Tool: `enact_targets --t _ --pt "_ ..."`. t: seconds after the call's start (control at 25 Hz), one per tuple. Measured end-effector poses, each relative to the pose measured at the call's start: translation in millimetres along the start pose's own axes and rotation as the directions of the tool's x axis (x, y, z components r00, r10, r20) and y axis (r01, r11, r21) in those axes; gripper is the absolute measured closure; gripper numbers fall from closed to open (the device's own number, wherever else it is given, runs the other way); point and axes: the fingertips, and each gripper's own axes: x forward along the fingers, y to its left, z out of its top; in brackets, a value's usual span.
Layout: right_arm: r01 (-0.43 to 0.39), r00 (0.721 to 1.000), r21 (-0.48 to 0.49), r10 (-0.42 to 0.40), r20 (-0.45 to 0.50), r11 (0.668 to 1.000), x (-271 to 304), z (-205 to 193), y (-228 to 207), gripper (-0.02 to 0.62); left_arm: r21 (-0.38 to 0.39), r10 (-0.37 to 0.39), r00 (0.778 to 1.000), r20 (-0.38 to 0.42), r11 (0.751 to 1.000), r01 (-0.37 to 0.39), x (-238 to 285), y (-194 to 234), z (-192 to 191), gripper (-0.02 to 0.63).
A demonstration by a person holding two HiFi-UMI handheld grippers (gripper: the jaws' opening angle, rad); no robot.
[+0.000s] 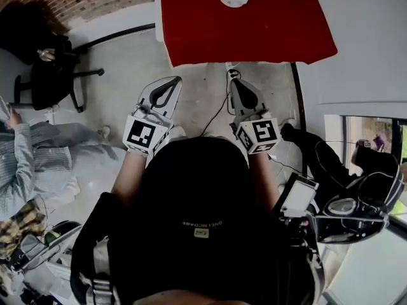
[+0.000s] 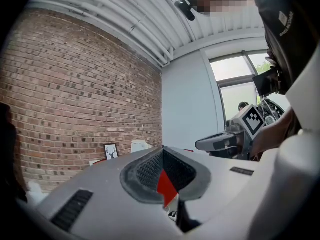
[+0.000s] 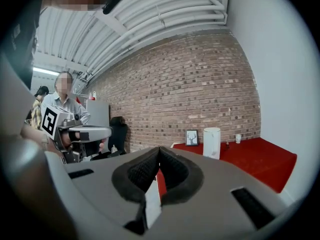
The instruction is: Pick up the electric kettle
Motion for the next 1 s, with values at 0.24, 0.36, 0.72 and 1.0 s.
enact_targets --t 0.24,0.36,0.72,1.0 --pt "0.026 0.999 0.017 -0.026 0.019 1.0 -4 -3 28 0.589 0.012 -0.028 1.0 -0.004 1.0 0.028 -28 0 -8 0.6" --pt "0.028 0.999 0.012 -0.029 0.014 1.0 5 -2 28 0.589 0.009 -0.026 1.0 -0.015 1.0 0.027 -27 8 -11 0.6" --pt "0.04 0.999 0.043 -0.039 -0.011 0.998 18 -6 23 0.589 0.017 -0.024 0.999 -0.046 1.0 0.024 -26 24 -19 0.6" --pt "0.035 0.999 0.041 -0.034 -0.012 0.999 27 -14 13 0.589 0.024 -0.012 0.999 -0.047 1.0 0.013 -19 29 -29 0.6"
